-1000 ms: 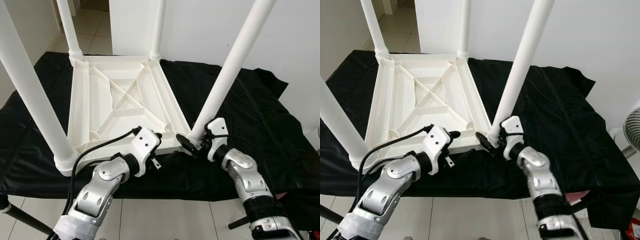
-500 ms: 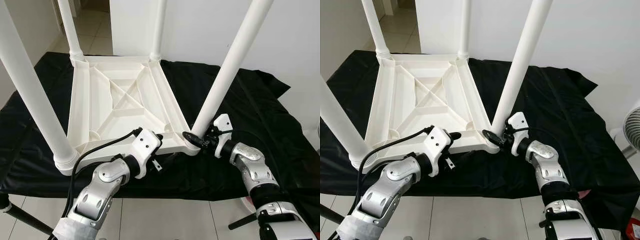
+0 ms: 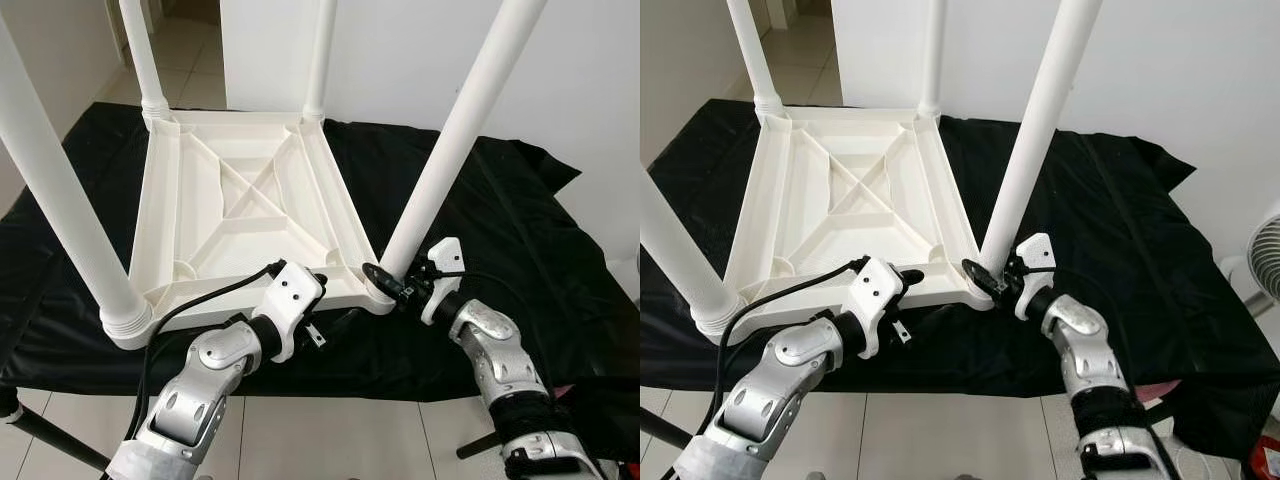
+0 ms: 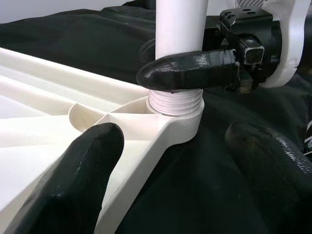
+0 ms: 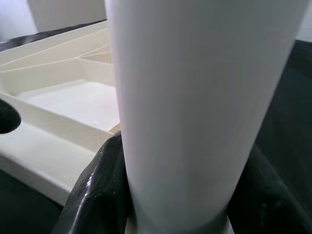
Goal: Building children table
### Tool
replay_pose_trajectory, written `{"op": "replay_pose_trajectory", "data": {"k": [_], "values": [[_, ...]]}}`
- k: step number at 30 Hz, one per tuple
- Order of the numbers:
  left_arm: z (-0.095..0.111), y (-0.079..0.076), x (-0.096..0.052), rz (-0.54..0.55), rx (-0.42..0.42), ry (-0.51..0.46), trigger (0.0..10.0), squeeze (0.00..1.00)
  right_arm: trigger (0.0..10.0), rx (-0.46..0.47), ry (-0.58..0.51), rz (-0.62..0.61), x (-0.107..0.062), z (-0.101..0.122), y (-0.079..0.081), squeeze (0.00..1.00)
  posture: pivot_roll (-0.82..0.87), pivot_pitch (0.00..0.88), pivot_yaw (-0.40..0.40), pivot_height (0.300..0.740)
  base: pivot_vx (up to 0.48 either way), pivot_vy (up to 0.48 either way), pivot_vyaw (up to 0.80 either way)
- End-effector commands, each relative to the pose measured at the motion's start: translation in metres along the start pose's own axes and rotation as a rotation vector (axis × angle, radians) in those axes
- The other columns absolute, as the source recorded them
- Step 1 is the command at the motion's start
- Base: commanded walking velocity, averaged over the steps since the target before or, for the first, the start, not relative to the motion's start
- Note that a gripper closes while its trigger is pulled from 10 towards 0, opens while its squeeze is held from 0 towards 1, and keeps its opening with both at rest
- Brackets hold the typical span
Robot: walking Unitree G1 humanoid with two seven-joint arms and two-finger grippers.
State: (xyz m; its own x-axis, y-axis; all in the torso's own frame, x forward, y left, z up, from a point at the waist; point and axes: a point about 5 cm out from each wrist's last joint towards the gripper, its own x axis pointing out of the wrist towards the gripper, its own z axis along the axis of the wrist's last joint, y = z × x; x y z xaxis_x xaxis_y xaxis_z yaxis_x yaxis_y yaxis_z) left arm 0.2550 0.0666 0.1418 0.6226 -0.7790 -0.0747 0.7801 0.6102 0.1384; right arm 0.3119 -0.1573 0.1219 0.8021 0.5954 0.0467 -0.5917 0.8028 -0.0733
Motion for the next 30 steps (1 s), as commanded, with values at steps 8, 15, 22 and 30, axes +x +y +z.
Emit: {"op": "replay_pose_trajectory", "data": {"k": [8,15,22,30], "values": [[0.000,0.000,0.000,0.010,-0.010,0.003,10.0,0.00,10.0,0.009,-0.011,-0.241,-0.006,0.000,0.005,0.00,-0.03,0.022,-0.096,0.740,0.000,0.000,0.00],[0.004,0.011,0.003,0.017,0.015,-0.004,10.0,0.00,10.0,0.041,-0.027,-0.622,-0.016,-0.002,0.017,0.00,-0.05,0.011,-0.082,0.740,0.000,0.000,0.00],[0.006,0.019,0.004,0.025,0.034,-0.006,10.0,0.00,10.0,0.055,-0.012,-0.677,-0.015,-0.002,0.027,0.00,-0.05,0.006,-0.074,0.740,0.000,0.000,0.00],[0.011,0.025,0.006,0.024,0.055,-0.014,10.0,0.00,10.0,0.100,-0.066,-0.574,-0.010,0.008,0.019,1.00,-0.04,0.000,-0.065,0.740,0.000,0.000,0.00]]}}
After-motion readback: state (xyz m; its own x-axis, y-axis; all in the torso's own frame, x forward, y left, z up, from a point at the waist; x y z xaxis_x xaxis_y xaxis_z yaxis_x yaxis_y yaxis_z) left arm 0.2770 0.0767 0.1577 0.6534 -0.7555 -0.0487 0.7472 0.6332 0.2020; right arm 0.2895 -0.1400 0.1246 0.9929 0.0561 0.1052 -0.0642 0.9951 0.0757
